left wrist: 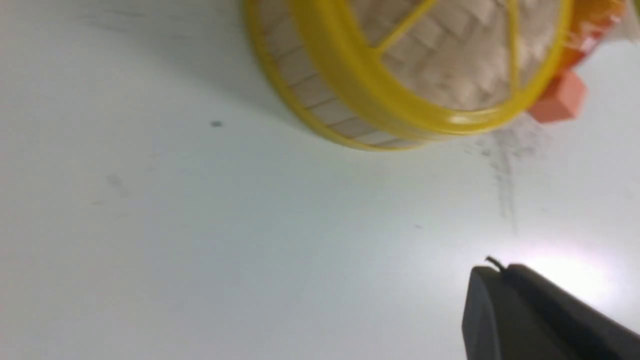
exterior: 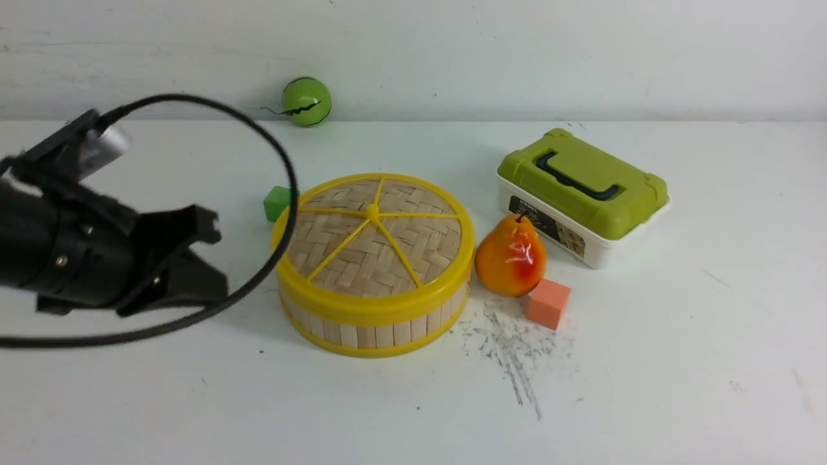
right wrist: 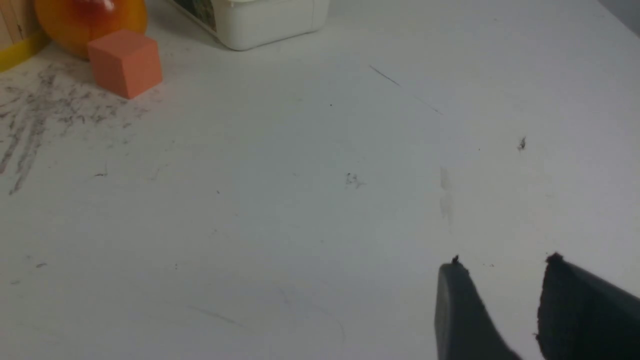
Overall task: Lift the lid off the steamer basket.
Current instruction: Use the left arm to lift the lid of the steamer
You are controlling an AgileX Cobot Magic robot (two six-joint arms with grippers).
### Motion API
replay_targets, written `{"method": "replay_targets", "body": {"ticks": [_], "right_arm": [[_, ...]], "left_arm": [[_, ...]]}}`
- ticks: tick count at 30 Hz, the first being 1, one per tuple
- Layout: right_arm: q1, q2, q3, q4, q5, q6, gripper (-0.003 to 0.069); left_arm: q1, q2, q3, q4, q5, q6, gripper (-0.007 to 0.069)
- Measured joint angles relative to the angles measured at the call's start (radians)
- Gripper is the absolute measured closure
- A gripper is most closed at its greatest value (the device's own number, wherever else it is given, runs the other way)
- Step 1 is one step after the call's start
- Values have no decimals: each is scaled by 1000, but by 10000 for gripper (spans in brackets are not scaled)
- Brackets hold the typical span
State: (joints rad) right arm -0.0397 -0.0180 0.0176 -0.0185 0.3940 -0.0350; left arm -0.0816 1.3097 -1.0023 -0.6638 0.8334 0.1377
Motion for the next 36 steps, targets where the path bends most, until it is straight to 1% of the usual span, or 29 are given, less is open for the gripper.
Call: {"method": "replay_targets", "body": {"ticks": [3,5,7,9,11,12,14,17,19,21,23,26,27,28,29,30,32,36], "right_arm": [[0,0,0,0,0,0,419],[0,0,0,0,0,0,419],[0,0,0,0,0,0,419],[0,0,0,0,0,0,419],[0,0,0,0,0,0,419],[0,0,0,0,0,0,419],[0,0,0,0,0,0,419],[0,0,0,0,0,0,419],[0,0,0,0,0,0,419],[0,0,0,0,0,0,419],[0,0,0,0,0,0,419],[0,0,0,0,0,0,419],[0,0,0,0,0,0,419],[0,0,0,0,0,0,419],[0,0,0,0,0,0,419],[0,0,0,0,0,0,419],[0,0,0,0,0,0,419],[0,0,0,0,0,0,419]], "left_arm": [[-4,94,-123,-72,109,87,636],[-23,162,-213,-69,160,96,636],[-57,226,-296,-34,182,81,636],[-118,304,-407,60,185,47,636],[-144,330,-445,113,182,34,636],[-183,384,-522,191,179,-13,636],[-221,456,-631,313,192,-104,636],[-264,537,-772,443,253,-195,630],[-283,580,-853,500,285,-217,617],[-303,626,-948,558,320,-225,588],[-327,685,-1034,596,338,-229,524],[-354,738,-1103,625,348,-230,429],[-367,760,-1120,639,349,-230,391],[-369,767,-1122,641,349,-230,375],[-382,790,-1132,664,350,-231,322],[-386,800,-1134,669,350,-232,296],[-389,822,-1135,683,350,-232,264],[-388,852,-1135,720,348,-244,253]]}}
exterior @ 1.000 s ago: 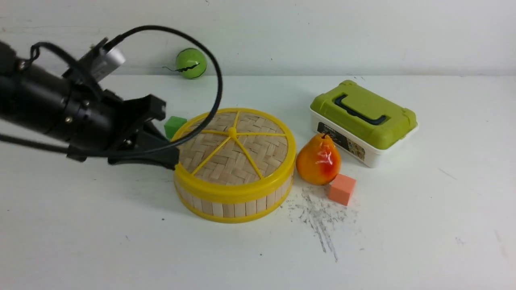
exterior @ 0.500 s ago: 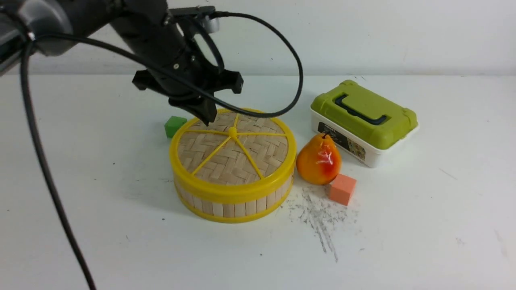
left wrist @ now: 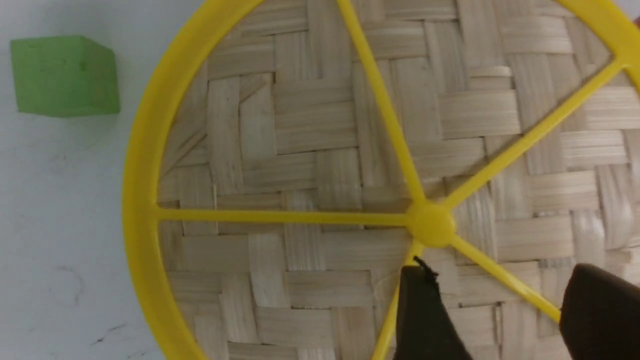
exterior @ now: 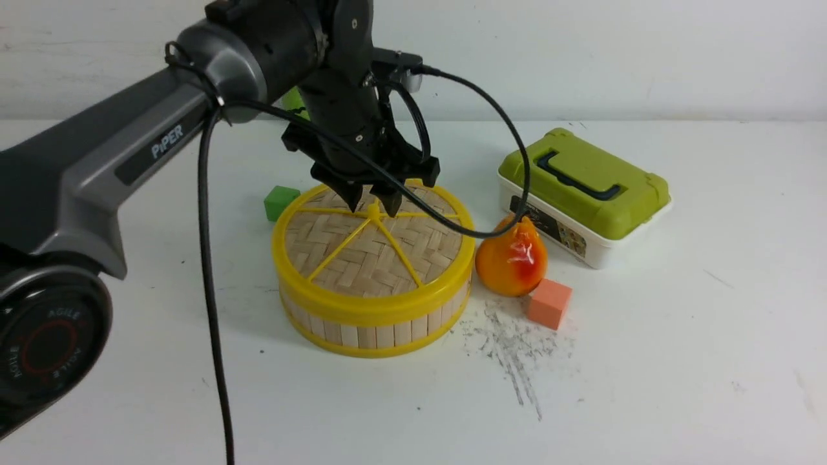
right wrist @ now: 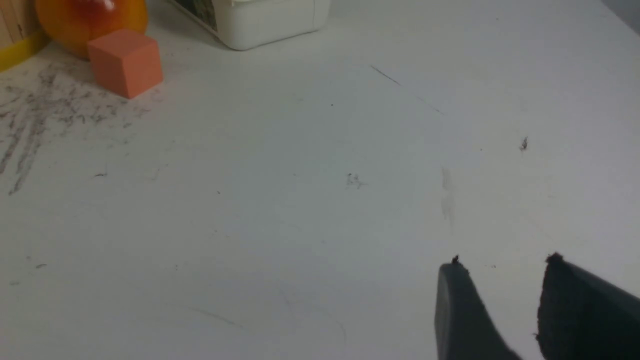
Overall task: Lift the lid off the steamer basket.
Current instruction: Use the left arm to lift the lid of the steamer
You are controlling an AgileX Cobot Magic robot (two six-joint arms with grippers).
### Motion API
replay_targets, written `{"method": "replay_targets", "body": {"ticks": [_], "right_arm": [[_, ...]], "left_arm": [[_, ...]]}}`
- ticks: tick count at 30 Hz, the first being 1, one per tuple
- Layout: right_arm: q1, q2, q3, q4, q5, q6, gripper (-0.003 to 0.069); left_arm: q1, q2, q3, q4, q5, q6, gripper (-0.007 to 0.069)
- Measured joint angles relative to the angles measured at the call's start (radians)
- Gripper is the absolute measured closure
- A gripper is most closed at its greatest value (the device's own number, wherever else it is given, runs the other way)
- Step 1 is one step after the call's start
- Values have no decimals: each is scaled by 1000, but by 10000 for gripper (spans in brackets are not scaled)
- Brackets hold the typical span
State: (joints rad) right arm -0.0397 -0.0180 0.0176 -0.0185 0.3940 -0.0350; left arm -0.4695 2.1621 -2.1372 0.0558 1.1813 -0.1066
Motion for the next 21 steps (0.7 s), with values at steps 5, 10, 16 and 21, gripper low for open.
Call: {"method": "replay_targets", "body": {"ticks": [5,10,16,21], "right_arm": [[0,0,0,0,0,0,419],[0,0,0,0,0,0,419],[0,0,0,0,0,0,419],[0,0,0,0,0,0,419]], "left_arm": [[0,6,0,17,-24,-27,263],[0,9,-1,20,-51,-34,290],[0,37,-3,23,-58,-35,320],[0,55,-3,24,-62,-37,355]]}}
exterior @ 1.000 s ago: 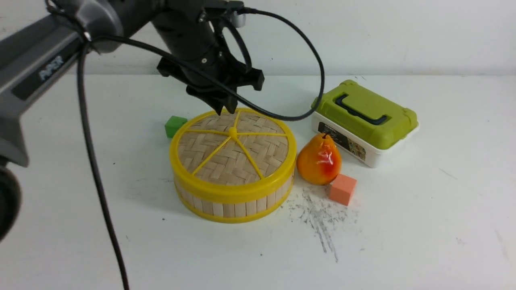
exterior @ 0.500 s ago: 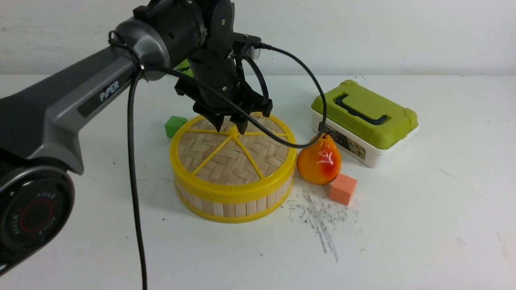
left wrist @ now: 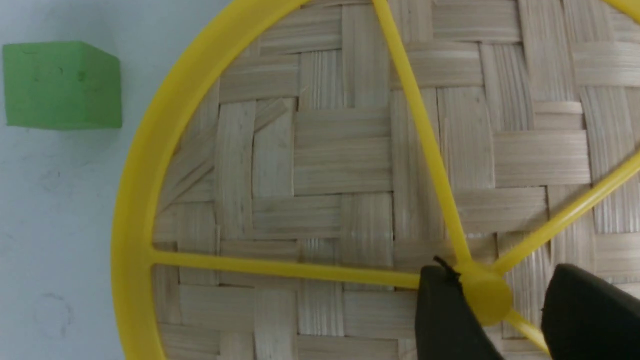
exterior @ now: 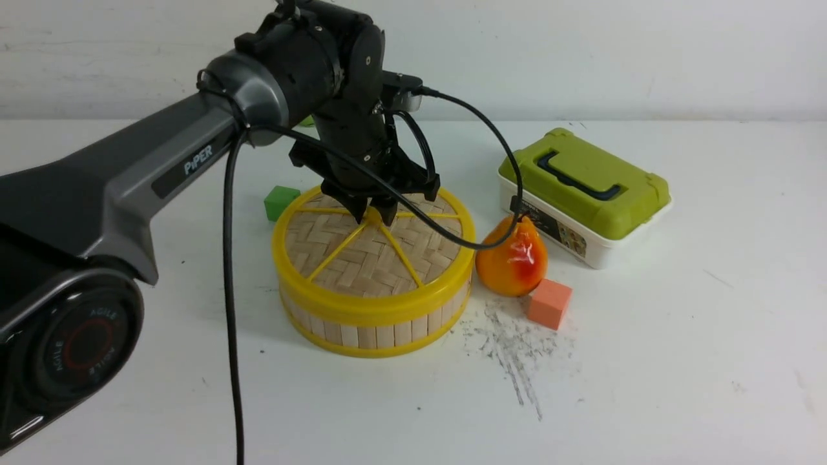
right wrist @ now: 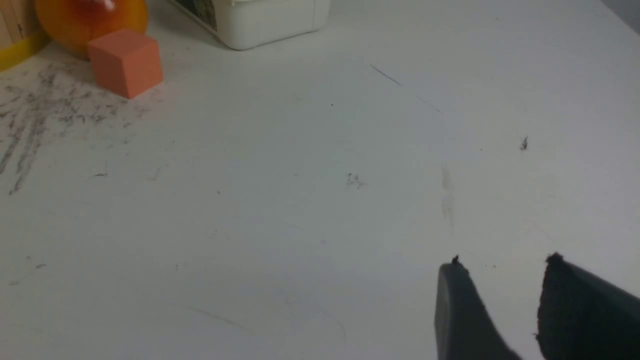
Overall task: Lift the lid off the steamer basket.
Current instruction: Use the left arm to lift the lid of the steamer
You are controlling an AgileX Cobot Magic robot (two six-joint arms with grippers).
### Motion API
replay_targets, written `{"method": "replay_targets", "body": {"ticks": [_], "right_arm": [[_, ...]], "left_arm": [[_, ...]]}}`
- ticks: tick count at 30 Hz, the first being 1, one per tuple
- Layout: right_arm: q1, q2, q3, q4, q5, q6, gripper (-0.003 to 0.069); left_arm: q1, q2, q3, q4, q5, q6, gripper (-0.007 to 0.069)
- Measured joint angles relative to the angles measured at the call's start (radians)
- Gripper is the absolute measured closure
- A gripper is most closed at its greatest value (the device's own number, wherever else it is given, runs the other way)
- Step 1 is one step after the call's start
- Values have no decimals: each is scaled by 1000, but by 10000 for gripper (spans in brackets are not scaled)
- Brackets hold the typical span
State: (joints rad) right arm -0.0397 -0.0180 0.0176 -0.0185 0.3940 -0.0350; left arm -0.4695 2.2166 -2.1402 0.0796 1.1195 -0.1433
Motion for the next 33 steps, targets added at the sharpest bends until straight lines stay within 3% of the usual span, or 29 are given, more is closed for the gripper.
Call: {"method": "replay_targets", "body": {"ticks": [12,33], "right_arm": [[0,0,0,0,0,0,419],[0,0,0,0,0,0,419]], "left_arm": [[0,0,0,13,-6,0,510],[0,9,-5,10,3,-11,515]]}}
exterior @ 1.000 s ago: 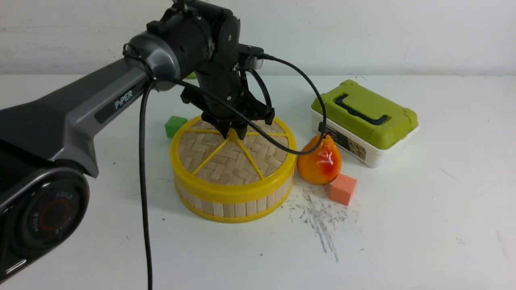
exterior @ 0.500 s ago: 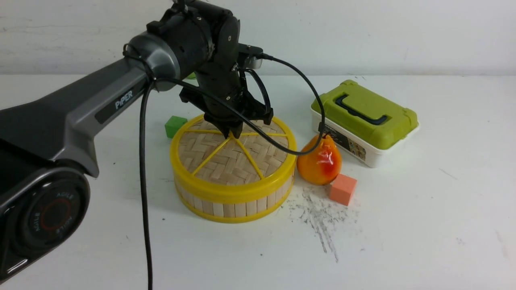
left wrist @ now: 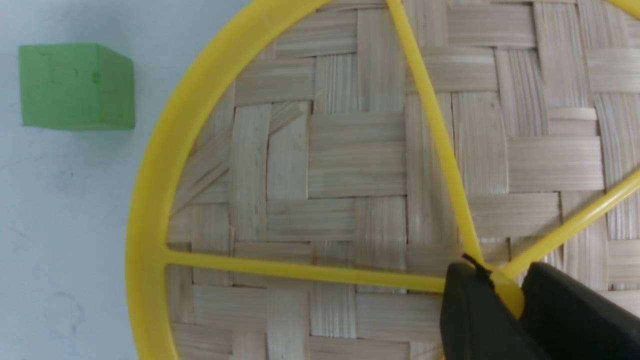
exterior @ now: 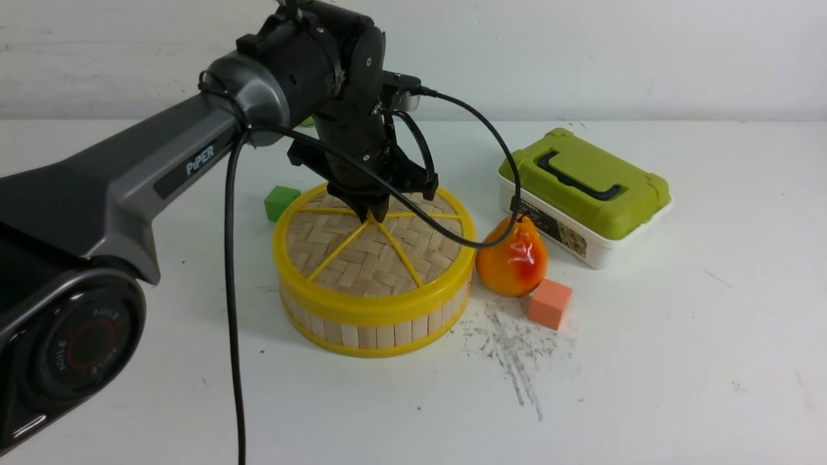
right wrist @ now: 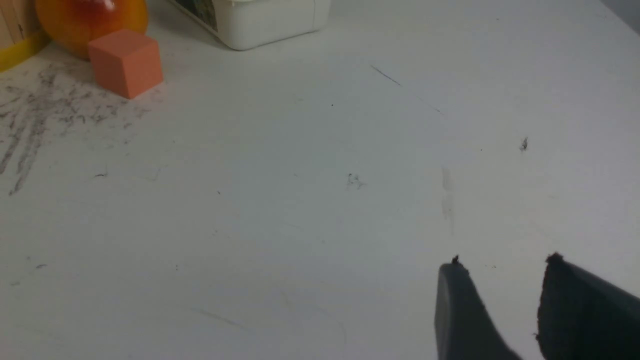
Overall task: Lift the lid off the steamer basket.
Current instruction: Use the left arm to lift the lid of the steamer, then use the left arm to place the steamer lid on the table
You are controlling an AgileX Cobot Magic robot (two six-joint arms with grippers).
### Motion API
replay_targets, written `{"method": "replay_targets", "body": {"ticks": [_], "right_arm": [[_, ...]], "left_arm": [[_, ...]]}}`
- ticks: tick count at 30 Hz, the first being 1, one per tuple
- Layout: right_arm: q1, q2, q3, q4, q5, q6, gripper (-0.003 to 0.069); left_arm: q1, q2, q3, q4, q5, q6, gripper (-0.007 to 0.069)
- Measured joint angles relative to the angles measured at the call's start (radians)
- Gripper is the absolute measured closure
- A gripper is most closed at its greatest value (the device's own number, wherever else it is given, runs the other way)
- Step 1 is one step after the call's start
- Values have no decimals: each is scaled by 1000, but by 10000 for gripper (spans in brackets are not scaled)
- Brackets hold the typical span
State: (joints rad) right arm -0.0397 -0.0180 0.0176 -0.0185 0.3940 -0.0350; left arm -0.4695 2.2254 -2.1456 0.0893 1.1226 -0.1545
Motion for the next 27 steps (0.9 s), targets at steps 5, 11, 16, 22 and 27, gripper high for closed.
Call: {"method": "replay_targets", "body": {"ticks": [5,11,16,22,27], "right_arm": [[0,0,0,0,0,0,419],[0,0,0,0,0,0,419],[0,0,0,0,0,0,419],[0,0,0,0,0,0,419],[0,0,0,0,0,0,419]], "left_arm": [[0,-13,0,-5,17,1,515],[0,-173,11,-18,62,57,515],[3,-382,1,71,69,79,515],[106,-483,23,56,118,83,518],[272,-499,196,-4,78,83,518]]}}
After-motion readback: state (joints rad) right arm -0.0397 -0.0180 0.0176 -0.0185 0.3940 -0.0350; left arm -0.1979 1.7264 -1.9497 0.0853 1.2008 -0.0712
